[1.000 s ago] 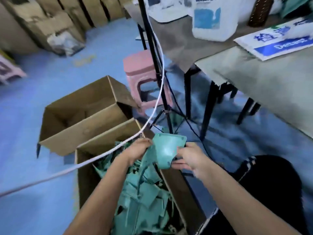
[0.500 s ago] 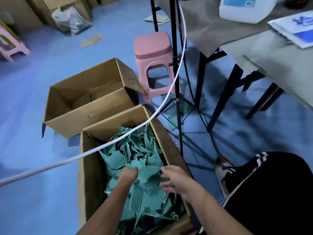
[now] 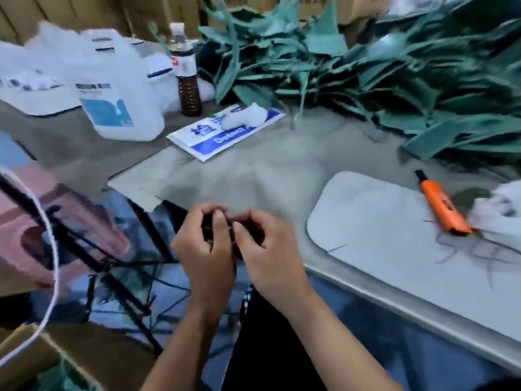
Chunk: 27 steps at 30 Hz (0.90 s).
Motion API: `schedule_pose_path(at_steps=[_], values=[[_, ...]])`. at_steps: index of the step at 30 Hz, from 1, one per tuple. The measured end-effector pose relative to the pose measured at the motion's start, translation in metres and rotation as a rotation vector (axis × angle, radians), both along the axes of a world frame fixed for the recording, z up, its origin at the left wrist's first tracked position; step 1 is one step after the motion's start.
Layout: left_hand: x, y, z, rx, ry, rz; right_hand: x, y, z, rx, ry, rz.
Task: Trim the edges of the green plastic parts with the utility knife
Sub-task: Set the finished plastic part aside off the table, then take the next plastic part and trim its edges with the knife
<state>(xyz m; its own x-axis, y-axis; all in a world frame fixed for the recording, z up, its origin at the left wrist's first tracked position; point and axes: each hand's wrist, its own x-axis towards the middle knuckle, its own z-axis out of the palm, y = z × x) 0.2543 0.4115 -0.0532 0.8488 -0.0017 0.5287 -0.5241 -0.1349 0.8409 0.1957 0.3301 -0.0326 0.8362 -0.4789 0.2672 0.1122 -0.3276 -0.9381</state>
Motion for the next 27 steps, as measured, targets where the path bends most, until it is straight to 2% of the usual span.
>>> schedule_pose_path(at_steps=[4,7,9,12,13,15,18,20,27], values=[[-0.024,-0.126,0.039,-0.086,0.028,-0.257,-0.048,-0.104,0.033,-0.082,-0.103,-0.265],[-0.045,-0.211,0.048,-0.064,0.144,-0.405,-0.074,-0.173,0.039,-0.226,-0.007,-0.481],[-0.055,-0.263,0.047,-0.041,0.292,-0.491,-0.086,-0.216,0.039,-0.401,0.133,-0.632],[-0.057,-0.322,0.046,0.088,0.473,-0.527,-0.095,-0.265,0.037,-0.721,0.543,-0.743],[-0.056,-0.336,0.046,0.184,0.438,-0.521,-0.096,-0.276,0.035,-0.758,0.677,-0.736],[-0.050,-0.358,0.039,0.427,0.230,-0.486,-0.099,-0.294,0.029,-0.753,0.844,-0.712],[-0.039,-0.381,0.027,0.612,0.009,-0.446,-0.103,-0.311,0.017,-0.781,0.851,-0.724],[-0.032,-0.396,0.021,0.618,-0.073,-0.458,-0.106,-0.318,0.011,-0.793,0.797,-0.753],[-0.023,-0.403,0.025,0.361,-0.156,-0.427,-0.111,-0.334,0.010,-0.650,0.702,-0.938]])
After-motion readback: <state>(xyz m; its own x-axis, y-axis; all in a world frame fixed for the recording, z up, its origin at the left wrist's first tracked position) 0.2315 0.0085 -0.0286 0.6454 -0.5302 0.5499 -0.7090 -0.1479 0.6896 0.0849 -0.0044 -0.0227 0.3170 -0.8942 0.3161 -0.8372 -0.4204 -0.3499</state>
